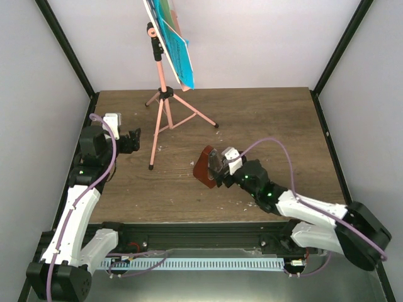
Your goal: Pack up the instrument practice props
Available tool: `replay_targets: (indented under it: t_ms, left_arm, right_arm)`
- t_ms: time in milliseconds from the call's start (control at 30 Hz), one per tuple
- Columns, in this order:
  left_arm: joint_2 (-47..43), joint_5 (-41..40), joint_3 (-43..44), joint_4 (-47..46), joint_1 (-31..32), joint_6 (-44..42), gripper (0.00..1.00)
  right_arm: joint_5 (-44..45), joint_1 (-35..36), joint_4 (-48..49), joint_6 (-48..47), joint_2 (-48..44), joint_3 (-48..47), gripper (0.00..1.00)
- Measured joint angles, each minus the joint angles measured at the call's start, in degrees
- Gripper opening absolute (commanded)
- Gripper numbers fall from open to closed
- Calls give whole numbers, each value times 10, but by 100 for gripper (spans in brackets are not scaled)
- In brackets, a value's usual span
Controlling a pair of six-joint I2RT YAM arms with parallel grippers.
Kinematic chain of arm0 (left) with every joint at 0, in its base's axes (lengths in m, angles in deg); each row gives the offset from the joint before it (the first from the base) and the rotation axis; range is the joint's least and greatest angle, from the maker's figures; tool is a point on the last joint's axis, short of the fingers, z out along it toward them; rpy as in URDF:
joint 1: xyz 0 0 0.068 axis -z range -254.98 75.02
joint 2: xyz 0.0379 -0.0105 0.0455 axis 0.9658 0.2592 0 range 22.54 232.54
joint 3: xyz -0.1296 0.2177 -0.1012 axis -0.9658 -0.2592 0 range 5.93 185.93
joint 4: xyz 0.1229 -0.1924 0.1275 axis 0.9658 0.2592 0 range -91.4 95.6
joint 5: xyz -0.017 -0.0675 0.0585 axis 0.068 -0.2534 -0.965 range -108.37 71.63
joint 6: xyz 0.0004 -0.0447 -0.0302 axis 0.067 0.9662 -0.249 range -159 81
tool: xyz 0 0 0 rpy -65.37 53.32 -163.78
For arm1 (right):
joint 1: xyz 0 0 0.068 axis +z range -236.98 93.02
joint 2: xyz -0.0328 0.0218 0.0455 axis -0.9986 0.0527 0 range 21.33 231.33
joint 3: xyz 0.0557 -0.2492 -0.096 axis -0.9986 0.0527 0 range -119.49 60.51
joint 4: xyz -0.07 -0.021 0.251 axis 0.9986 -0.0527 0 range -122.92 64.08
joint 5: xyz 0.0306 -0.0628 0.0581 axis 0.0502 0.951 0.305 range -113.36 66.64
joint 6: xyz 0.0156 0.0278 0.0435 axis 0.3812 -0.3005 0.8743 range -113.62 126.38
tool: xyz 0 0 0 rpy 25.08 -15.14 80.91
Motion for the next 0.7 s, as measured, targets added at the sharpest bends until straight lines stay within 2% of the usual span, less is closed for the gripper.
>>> replay_targets:
  t_ms: [67, 167, 233, 333, 533, 700]
  left_arm:
    - [0, 3, 0, 0, 0, 0, 89]
    - [0, 15, 0, 0, 11, 0, 91]
    - [2, 26, 0, 0, 49, 5, 91]
    - [14, 48, 1, -2, 140, 31, 92]
    - [85, 82, 10, -38, 294, 94, 94]
    - [181, 56, 46, -49, 364, 106, 95]
  right_arm:
    - [5, 0, -20, 12, -43, 2, 100]
    - [24, 0, -52, 52, -130, 4, 100]
    - [45, -15, -105, 108, -191, -7, 100]
    - [39, -57, -171, 154, -217, -43, 100]
    - [-45, -221, -281, 232, -176, -156, 100]
    - [-95, -257, -331, 280, -142, -141, 100]
